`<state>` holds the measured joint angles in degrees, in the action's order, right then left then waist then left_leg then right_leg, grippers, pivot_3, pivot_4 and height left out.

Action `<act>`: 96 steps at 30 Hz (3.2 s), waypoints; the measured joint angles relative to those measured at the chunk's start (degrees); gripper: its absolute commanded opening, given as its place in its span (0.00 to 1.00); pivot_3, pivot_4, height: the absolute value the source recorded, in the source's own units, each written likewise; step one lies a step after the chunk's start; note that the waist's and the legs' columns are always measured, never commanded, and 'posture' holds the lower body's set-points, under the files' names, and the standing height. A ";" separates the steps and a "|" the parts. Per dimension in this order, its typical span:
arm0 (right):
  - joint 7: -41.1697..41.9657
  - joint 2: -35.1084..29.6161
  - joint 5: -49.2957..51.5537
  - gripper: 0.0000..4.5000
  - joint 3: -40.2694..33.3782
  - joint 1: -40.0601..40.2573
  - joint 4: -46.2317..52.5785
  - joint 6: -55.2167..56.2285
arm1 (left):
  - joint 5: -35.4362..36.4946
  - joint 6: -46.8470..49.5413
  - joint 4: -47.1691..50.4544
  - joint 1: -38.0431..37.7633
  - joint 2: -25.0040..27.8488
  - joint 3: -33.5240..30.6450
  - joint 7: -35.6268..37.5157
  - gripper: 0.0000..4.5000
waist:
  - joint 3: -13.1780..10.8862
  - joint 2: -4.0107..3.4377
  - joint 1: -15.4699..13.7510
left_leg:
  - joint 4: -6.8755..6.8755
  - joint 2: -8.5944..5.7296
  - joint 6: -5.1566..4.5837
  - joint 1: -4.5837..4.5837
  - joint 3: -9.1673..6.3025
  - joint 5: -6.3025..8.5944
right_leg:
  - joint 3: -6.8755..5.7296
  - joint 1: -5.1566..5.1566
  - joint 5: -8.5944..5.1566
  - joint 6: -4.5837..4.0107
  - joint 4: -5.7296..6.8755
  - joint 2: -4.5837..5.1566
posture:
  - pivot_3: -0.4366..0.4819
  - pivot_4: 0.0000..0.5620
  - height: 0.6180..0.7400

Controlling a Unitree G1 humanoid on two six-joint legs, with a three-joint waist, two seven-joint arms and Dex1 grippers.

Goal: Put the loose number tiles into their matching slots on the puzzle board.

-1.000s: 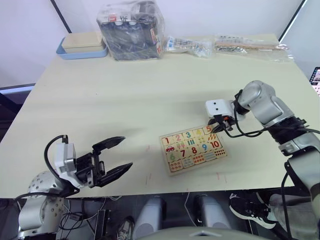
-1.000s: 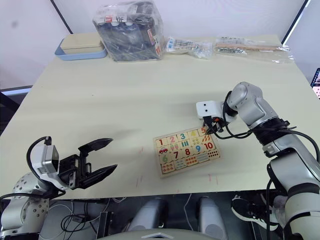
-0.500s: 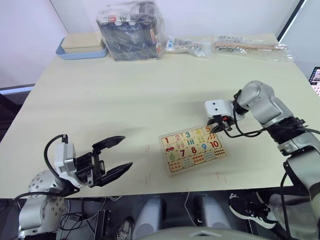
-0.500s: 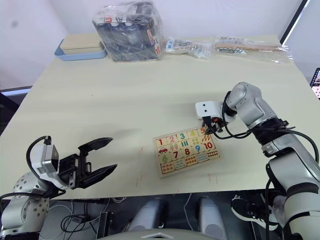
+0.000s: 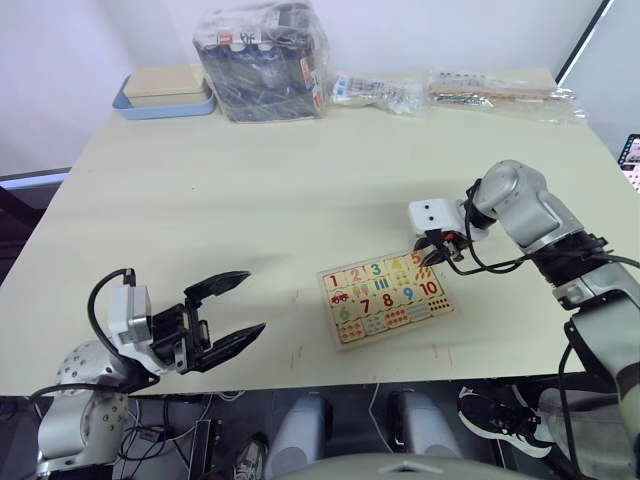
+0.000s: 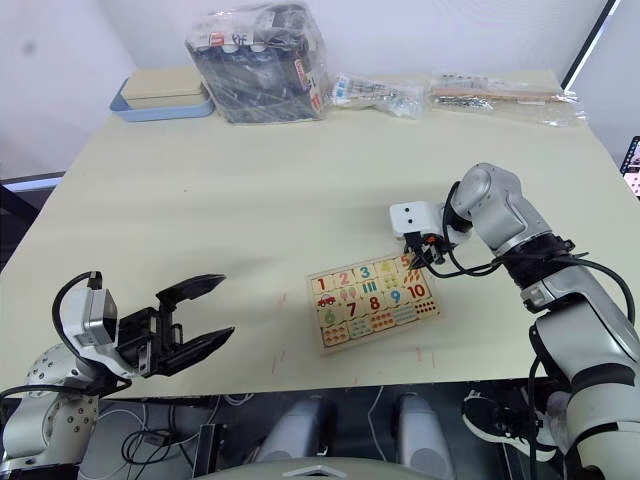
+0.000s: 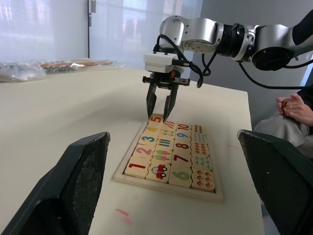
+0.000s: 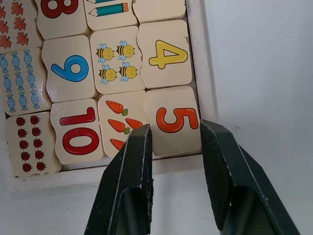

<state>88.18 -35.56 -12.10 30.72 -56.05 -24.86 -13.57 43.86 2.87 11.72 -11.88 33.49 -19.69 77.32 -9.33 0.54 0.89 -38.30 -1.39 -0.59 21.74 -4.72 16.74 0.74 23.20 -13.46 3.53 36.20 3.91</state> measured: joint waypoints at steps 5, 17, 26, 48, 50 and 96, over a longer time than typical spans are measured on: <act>0.20 0.42 -0.42 0.67 0.01 -0.03 -0.01 -0.02 | 0.00 0.00 0.00 0.03 -0.01 0.02 -0.24 1.00 | 0.00 0.00 0.00 | 0.00 0.00 0.00 0.00 0.01 0.00 | 0.01 0.00 0.00 0.00 0.02 0.00 | 0.48 0.27 1.00; 0.73 0.74 -1.16 0.99 0.01 -0.02 0.77 -1.24 | -0.08 0.01 0.00 0.11 -0.12 0.08 -0.70 1.00 | 0.00 0.00 -0.02 | -0.01 0.00 0.00 0.00 0.00 0.00 | 0.01 0.00 0.00 0.00 0.04 0.00 | 0.48 0.27 1.00; 1.96 0.60 3.16 0.88 -2.77 -0.67 -1.11 -3.06 | -0.48 0.01 0.04 0.00 -0.44 0.18 -1.53 1.00 | -0.01 -0.01 0.00 | 0.00 -0.01 0.00 0.01 0.02 0.00 | 0.03 0.00 0.00 0.00 0.04 0.01 | 0.48 0.27 1.00; -3.72 2.95 3.00 0.01 -4.95 -2.50 -10.33 -1.33 | -0.90 0.08 0.06 0.52 -0.77 0.63 -2.07 1.00 | -0.01 -0.01 0.01 | -0.01 -0.03 0.00 0.01 0.04 0.00 | 0.04 0.01 0.00 0.00 0.10 0.01 | 0.48 0.27 1.00; -4.18 3.07 2.52 0.01 -4.82 -2.50 -11.06 -0.71 | -0.90 0.08 0.06 0.52 -0.76 0.63 -2.06 1.00 | -0.01 -0.01 0.02 | 0.00 -0.03 0.00 0.01 0.05 0.00 | 0.04 0.01 0.00 0.00 0.10 0.01 | 0.48 0.27 1.00; -2.59 3.55 1.38 0.01 -4.58 -1.12 -8.61 -0.02 | -0.89 0.36 0.16 -0.02 -0.73 0.63 -2.08 1.00 | -0.01 -0.01 0.02 | -0.01 -0.03 0.00 0.00 0.04 -0.01 | 0.04 0.01 0.00 0.00 0.12 0.01 | 0.48 0.27 1.00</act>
<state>85.60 -32.01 -10.72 26.14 -57.17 -33.47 -13.59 42.97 3.23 11.87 -11.89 32.76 -19.06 75.25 -9.34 0.53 0.91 -38.31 -1.42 -0.59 21.75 -4.67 16.74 0.78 23.21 -13.46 3.53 36.32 3.91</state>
